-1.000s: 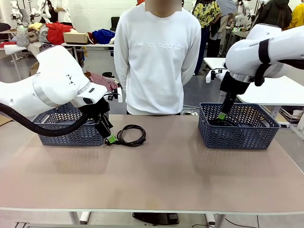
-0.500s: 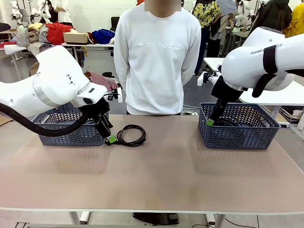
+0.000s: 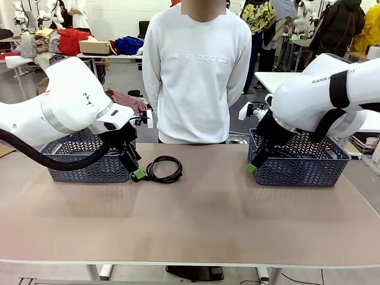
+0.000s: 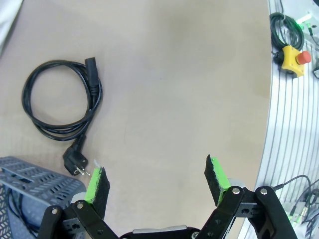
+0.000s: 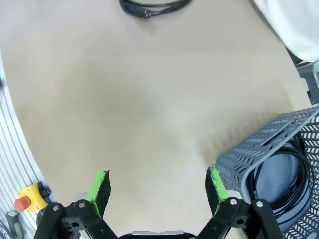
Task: Organize the cables according to human instructions.
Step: Pick up a bundle of cables and place it in the basket indicated by the human.
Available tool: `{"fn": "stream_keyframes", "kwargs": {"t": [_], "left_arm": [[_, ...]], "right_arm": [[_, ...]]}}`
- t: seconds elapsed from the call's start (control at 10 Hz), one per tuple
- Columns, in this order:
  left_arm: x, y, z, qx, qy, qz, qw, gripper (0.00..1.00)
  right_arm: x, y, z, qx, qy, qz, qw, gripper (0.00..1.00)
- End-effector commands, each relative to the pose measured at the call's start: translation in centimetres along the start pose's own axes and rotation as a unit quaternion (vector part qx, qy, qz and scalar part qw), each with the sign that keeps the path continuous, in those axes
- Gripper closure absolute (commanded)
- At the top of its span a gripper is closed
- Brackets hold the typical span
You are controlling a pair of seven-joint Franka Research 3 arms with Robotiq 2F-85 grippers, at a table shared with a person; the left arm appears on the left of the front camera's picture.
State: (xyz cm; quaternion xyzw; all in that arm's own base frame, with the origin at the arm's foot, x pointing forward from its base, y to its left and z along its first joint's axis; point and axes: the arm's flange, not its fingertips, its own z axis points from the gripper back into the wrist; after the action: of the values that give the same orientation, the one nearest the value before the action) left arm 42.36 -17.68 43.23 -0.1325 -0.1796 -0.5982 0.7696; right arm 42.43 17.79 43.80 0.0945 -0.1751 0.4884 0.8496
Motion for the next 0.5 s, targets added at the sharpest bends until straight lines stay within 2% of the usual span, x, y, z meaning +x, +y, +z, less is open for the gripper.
{"fn": "stream_keyframes", "kwargs": {"t": [0.0, 0.1, 0.4], "left_arm": [[-0.1, -0.08, 0.14, 0.002, 0.0, 0.001, 1.0, 0.0], [-0.1, -0.08, 0.14, 0.002, 0.0, 0.001, 1.0, 0.0], [-0.1, -0.08, 0.14, 0.002, 0.0, 0.001, 1.0, 0.0]], "right_arm": [[-0.62, 0.42, 0.08, 0.01, -0.015, 0.021, 1.0, 0.0], [0.0, 0.0, 0.0, 0.0, 0.0, 0.0, 1.0, 0.0], [0.0, 0.0, 0.0, 0.0, 0.0, 0.0, 1.0, 0.0]]}}
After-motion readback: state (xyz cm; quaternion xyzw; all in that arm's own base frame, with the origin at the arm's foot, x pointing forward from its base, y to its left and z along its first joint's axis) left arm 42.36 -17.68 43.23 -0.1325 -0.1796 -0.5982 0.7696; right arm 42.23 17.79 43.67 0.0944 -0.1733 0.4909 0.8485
